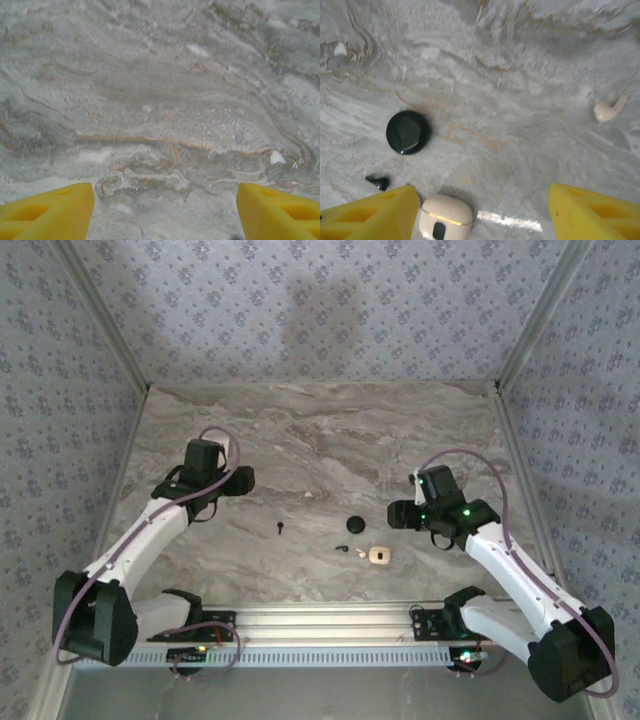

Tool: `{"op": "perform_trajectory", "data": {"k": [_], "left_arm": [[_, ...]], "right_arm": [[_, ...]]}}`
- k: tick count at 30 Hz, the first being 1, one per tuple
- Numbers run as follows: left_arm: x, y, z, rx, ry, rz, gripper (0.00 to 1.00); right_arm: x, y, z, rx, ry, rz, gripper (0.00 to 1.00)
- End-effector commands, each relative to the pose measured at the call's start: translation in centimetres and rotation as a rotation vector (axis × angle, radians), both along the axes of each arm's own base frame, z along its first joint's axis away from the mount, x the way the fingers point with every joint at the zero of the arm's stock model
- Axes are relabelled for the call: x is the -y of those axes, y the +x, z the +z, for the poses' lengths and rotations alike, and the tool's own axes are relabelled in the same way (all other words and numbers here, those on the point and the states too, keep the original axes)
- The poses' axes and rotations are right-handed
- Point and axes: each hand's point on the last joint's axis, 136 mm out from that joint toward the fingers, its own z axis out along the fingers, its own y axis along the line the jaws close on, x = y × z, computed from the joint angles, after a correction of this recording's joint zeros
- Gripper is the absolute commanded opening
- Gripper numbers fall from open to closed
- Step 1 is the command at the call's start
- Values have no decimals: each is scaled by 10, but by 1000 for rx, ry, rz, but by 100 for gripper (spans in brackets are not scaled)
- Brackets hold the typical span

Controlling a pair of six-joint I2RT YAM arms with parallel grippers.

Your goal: Insert wireless bluetooth earbuds into charging case

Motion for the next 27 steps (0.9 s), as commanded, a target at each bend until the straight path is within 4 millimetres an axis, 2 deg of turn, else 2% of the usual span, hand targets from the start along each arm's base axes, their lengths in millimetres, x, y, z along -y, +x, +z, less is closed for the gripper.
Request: {"op": "perform_trajectory", "data": {"k": [1,8,16,27], "left_arm": [[3,-1,-4,-72,-20,0,75],[4,-1,-22,-147,-82,8,74],[-6,-5,-26,-152,-124,35,75],[-14,-8,-28,-161,-128,51,75]], "right_arm": [[-6,-6,-2,-68,-17,-1,70],[-37,0,-14,-152,-58,67,68],[-65,13,-31,-230,-162,163,70],[-78,29,-51,-301,-219,145,75]]}}
